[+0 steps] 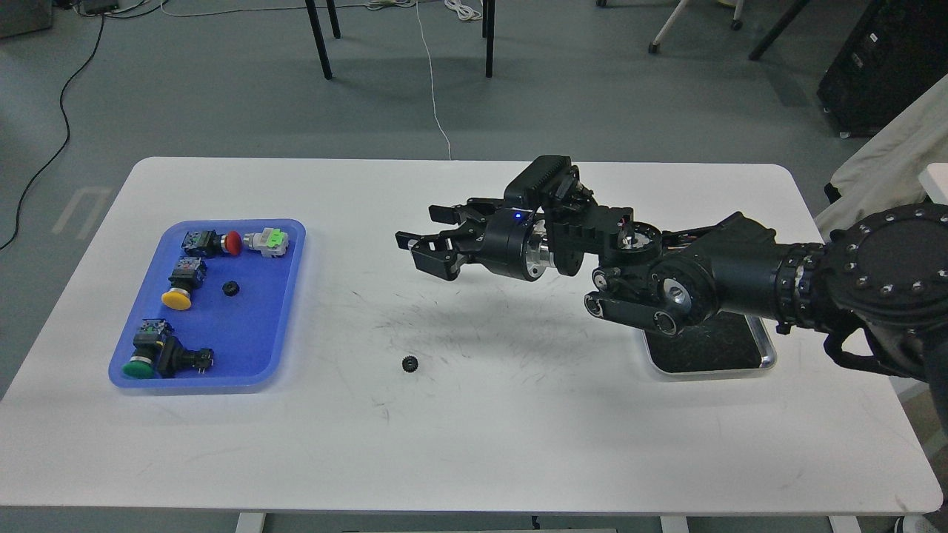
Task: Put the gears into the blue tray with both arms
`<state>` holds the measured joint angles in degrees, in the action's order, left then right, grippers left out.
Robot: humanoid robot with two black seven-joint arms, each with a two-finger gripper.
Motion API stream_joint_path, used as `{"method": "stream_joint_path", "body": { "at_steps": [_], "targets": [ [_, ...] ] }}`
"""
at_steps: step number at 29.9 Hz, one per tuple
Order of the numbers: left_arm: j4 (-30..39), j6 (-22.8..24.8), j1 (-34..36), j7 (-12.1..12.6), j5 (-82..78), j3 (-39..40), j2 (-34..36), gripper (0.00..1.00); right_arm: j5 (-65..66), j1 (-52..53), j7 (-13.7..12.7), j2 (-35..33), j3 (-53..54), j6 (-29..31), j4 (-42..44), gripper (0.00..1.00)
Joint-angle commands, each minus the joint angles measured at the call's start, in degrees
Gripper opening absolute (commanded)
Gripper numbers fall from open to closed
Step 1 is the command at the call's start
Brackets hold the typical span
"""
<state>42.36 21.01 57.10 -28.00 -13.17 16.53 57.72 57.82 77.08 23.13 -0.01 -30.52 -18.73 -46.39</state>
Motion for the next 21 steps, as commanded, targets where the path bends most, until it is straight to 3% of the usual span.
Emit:
{"method": "stream_joint_path", "body": {
  "at_steps": [1, 10, 12, 17, 21],
  "targets": [
    [-6.9, 2.3, 0.3, 0.0, -0.2, -0.4, -3.8, 0.97, -0.7, 0.2, 0.0, 0.0, 0.3, 0.0, -0.3, 0.69],
    [-27.5, 4.6, 0.8, 0.0, 0.9, 0.3, -11.3, 0.97, -3.1, 0.2, -0.3, 0.0, 3.9, 0.1, 0.4, 0.69],
    [-28.5, 6.8, 2.7, 0.0, 2.4, 1.0, -12.7, 0.97, -4.8, 0.2, -0.4, 0.0, 3.9, 0.1, 0.5, 0.69],
    [-33.0, 7.0, 2.8, 0.0, 6.6, 2.2, -16.7, 0.95, -6.3, 0.1, -0.4, 0.0, 4.2, 0.0, 1.1, 0.69],
    [-33.7, 4.0, -0.4, 0.0, 13.9, 6.4, -17.7, 0.92, -6.8, -0.1, -0.4, 0.0, 5.5, 0.0, 2.1, 0.69]
  ]
}}
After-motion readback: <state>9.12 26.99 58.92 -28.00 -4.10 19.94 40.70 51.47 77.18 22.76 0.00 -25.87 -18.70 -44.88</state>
